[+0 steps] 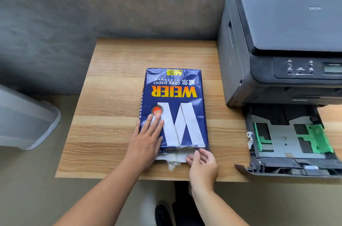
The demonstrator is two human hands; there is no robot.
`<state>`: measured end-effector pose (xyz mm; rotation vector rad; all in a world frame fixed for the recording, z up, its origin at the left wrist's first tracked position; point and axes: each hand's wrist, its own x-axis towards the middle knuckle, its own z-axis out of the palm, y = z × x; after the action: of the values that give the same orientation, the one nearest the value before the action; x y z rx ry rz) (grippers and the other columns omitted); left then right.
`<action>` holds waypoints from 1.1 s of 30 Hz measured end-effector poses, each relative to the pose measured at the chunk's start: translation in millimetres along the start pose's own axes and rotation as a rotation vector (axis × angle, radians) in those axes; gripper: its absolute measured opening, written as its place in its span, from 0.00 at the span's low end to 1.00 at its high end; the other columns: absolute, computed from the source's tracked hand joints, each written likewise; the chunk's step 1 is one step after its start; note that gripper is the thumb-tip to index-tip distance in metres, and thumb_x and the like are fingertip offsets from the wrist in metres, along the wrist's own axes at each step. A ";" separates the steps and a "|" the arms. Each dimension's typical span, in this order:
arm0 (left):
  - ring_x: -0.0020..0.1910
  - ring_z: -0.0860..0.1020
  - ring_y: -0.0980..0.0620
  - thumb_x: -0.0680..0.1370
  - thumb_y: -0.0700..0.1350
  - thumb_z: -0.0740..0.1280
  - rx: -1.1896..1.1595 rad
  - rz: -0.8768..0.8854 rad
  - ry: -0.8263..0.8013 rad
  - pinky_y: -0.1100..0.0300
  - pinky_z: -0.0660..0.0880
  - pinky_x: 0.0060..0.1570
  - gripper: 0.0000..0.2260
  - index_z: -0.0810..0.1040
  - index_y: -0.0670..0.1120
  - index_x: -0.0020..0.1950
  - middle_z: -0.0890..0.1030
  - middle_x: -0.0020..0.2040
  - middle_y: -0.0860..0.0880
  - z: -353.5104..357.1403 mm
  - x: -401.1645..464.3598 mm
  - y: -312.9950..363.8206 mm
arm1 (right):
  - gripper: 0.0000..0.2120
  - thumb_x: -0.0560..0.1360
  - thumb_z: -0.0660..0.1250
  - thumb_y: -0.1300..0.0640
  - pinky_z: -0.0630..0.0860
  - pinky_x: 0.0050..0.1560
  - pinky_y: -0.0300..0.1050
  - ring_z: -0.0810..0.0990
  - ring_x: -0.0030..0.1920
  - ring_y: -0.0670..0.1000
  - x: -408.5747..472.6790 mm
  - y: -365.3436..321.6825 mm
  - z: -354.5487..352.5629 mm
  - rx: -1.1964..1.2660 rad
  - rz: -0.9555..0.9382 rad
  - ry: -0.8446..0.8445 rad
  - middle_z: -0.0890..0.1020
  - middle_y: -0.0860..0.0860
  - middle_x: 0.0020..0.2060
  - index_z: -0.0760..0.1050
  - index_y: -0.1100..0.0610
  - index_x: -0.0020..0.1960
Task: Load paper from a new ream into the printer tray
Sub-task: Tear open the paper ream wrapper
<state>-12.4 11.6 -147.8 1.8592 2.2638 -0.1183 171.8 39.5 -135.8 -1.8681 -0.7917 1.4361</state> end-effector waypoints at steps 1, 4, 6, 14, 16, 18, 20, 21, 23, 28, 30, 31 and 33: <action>0.77 0.50 0.48 0.80 0.54 0.47 -0.003 -0.001 0.000 0.40 0.58 0.71 0.26 0.54 0.47 0.77 0.54 0.79 0.49 0.2 -0.5 0.1 | 0.07 0.78 0.65 0.62 0.82 0.46 0.47 0.87 0.37 0.50 2.7 -0.7 3.0 0.038 0.027 0.050 0.85 0.55 0.44 0.75 0.59 0.56; 0.77 0.49 0.49 0.80 0.54 0.48 -0.011 -0.003 -0.002 0.36 0.59 0.70 0.26 0.55 0.48 0.77 0.54 0.79 0.50 -0.2 -0.7 -1.7 | 0.13 0.76 0.69 0.62 0.83 0.46 0.50 0.86 0.33 0.48 4.6 -1.3 8.3 0.109 0.040 0.144 0.82 0.48 0.47 0.74 0.56 0.59; 0.77 0.49 0.49 0.80 0.55 0.48 -0.023 -0.001 -0.006 0.36 0.60 0.69 0.26 0.54 0.48 0.77 0.53 0.79 0.51 0.0 -0.7 -3.1 | 0.13 0.75 0.71 0.59 0.82 0.42 0.45 0.86 0.32 0.49 5.6 -0.7 9.2 0.073 0.018 0.176 0.82 0.47 0.49 0.76 0.54 0.59; 0.77 0.45 0.49 0.80 0.55 0.45 -0.064 0.012 -0.023 0.39 0.59 0.71 0.26 0.51 0.49 0.77 0.50 0.79 0.51 0.1 0.9 -4.3 | 0.15 0.76 0.68 0.56 0.73 0.44 0.43 0.77 0.39 0.45 -1.3 -0.1 -0.8 -0.349 -0.307 0.165 0.75 0.47 0.51 0.79 0.58 0.62; 0.77 0.44 0.50 0.80 0.55 0.44 -0.068 0.010 -0.024 0.39 0.59 0.71 0.26 0.51 0.49 0.77 0.49 0.79 0.52 -0.5 0.8 -4.4 | 0.15 0.76 0.68 0.56 0.74 0.37 0.44 0.77 0.38 0.49 -2.3 3.1 -5.1 -0.475 -0.452 0.134 0.74 0.46 0.51 0.79 0.57 0.62; 0.77 0.44 0.50 0.81 0.55 0.46 -0.070 0.009 -0.027 0.39 0.59 0.71 0.25 0.50 0.49 0.77 0.48 0.79 0.52 -0.6 1.0 -3.8 | 0.14 0.77 0.67 0.54 0.75 0.30 0.47 0.78 0.38 0.53 -2.0 7.0 -10.6 -0.630 -0.593 0.091 0.74 0.46 0.51 0.79 0.55 0.62; 0.77 0.43 0.50 0.81 0.55 0.48 -0.080 0.005 -0.033 0.39 0.59 0.71 0.26 0.49 0.49 0.78 0.47 0.79 0.52 -0.9 0.9 -3.0 | 0.14 0.77 0.66 0.54 0.75 0.28 0.48 0.79 0.38 0.54 0.8 8.3 -15.5 -0.711 -0.656 0.071 0.74 0.46 0.51 0.79 0.53 0.61; 0.77 0.43 0.50 0.81 0.55 0.49 -0.081 0.004 -0.032 0.39 0.59 0.71 0.26 0.49 0.49 0.78 0.47 0.79 0.52 -1.0 0.8 -2.7 | 0.13 0.77 0.67 0.54 0.75 0.29 0.48 0.79 0.38 0.53 2.7 7.6 -16.7 -0.705 -0.662 0.065 0.74 0.46 0.50 0.80 0.53 0.61; 0.77 0.42 0.50 0.82 0.55 0.49 -0.079 0.002 -0.032 0.40 0.59 0.71 0.26 0.48 0.49 0.78 0.46 0.79 0.52 -1.0 0.7 -2.1 | 0.12 0.76 0.68 0.55 0.78 0.32 0.48 0.79 0.38 0.50 5.5 3.3 -15.7 -0.625 -0.631 0.062 0.76 0.46 0.47 0.81 0.54 0.58; 0.77 0.41 0.50 0.82 0.55 0.48 -0.086 -0.002 -0.037 0.40 0.58 0.72 0.25 0.48 0.49 0.78 0.46 0.79 0.52 -1.4 0.6 -1.3 | 0.05 0.74 0.71 0.58 0.81 0.45 0.46 0.82 0.39 0.44 4.0 -11.5 -4.0 -0.307 -0.334 0.107 0.83 0.46 0.39 0.81 0.54 0.49; 0.77 0.42 0.50 0.82 0.55 0.47 -0.083 0.001 -0.034 0.39 0.58 0.71 0.25 0.49 0.50 0.78 0.47 0.79 0.52 -2.5 0.7 -2.0 | 0.04 0.73 0.71 0.60 0.82 0.47 0.46 0.85 0.41 0.46 5.0 -13.7 1.9 -0.145 -0.185 0.113 0.85 0.48 0.40 0.79 0.54 0.48; 0.77 0.42 0.50 0.82 0.55 0.47 -0.082 0.003 -0.034 0.39 0.58 0.71 0.25 0.49 0.50 0.78 0.47 0.79 0.52 -3.0 0.6 -2.4 | 0.04 0.73 0.71 0.62 0.82 0.46 0.47 0.85 0.41 0.49 7.6 -14.9 4.6 -0.053 -0.099 0.126 0.86 0.51 0.39 0.79 0.55 0.47; 0.77 0.41 0.51 0.82 0.55 0.47 -0.081 0.007 -0.041 0.40 0.56 0.72 0.25 0.48 0.50 0.78 0.46 0.79 0.53 -4.2 0.3 -2.6 | 0.06 0.72 0.71 0.65 0.81 0.39 0.42 0.85 0.37 0.51 13.7 -18.9 7.8 0.108 0.073 0.142 0.86 0.54 0.37 0.78 0.58 0.46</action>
<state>-15.4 12.2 -143.9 1.8067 2.2010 -0.0616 165.8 62.7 -130.4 -1.9086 -0.5727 1.3454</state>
